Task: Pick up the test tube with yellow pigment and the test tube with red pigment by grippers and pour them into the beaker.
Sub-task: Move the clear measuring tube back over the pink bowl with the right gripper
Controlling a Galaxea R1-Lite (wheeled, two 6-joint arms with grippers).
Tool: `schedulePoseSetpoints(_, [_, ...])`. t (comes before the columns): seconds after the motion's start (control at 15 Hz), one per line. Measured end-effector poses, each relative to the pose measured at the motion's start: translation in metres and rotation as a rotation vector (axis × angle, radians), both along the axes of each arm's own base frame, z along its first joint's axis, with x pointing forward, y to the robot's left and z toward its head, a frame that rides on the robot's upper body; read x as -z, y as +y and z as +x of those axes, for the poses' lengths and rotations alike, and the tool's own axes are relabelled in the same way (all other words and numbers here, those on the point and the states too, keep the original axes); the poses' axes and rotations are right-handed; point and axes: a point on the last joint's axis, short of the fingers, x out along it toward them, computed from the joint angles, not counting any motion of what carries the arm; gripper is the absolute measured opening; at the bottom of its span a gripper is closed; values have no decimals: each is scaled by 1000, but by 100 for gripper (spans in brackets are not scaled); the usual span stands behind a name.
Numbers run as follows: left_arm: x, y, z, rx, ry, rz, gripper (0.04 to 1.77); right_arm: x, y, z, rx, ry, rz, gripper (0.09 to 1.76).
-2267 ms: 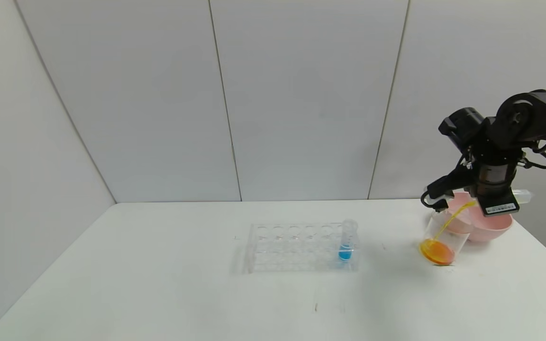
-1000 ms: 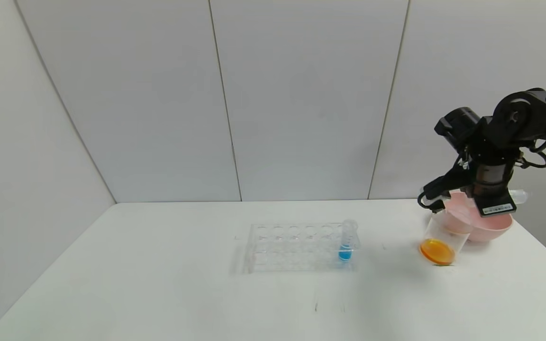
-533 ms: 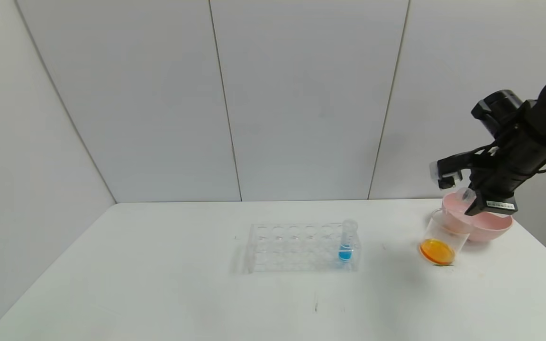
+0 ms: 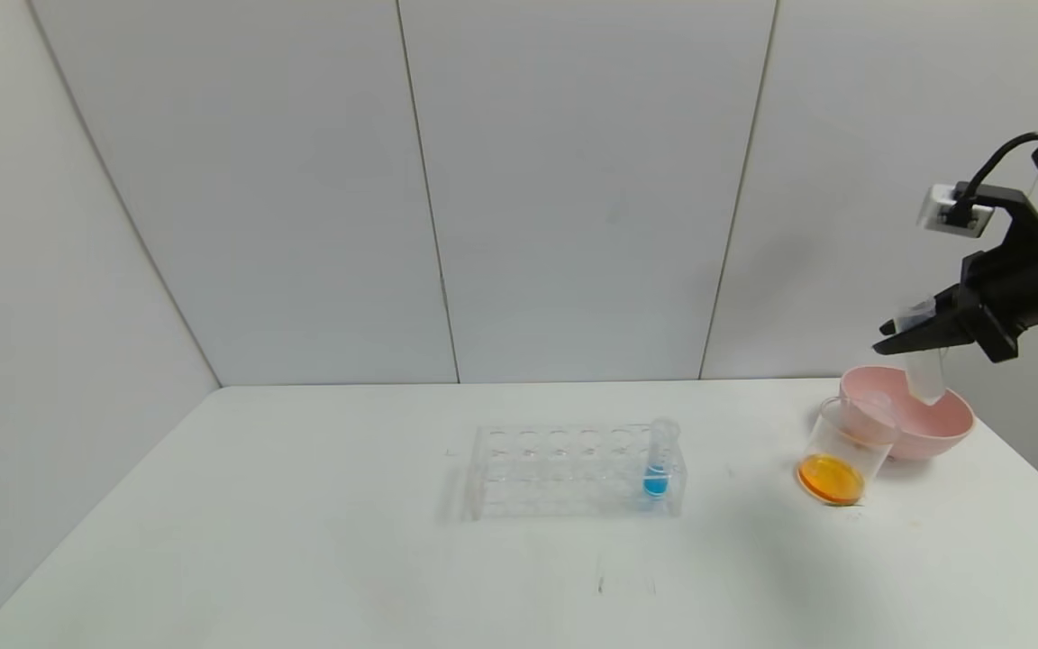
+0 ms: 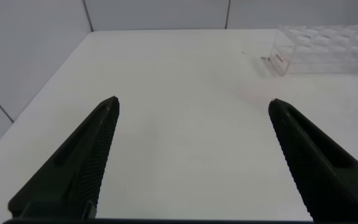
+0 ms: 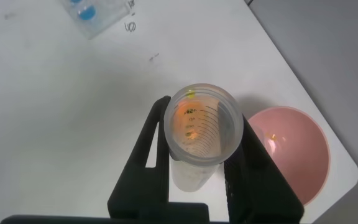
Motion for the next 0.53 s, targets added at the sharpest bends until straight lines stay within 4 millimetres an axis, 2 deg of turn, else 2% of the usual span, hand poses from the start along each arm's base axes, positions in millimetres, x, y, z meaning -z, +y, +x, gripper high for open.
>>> schedulePoseSetpoints(0.27, [0,0,0,0,0,0,172,-17,-24,8,230,-80,197,56])
schedulePoseSetpoints(0.4, [0,0,0,0,0,0,172,-16,-40,15,318,-141,252,56])
schedulePoseSetpoints(0.53, [0,0,0,0,0,0,172,-6,-58,18,389,-177,285,56])
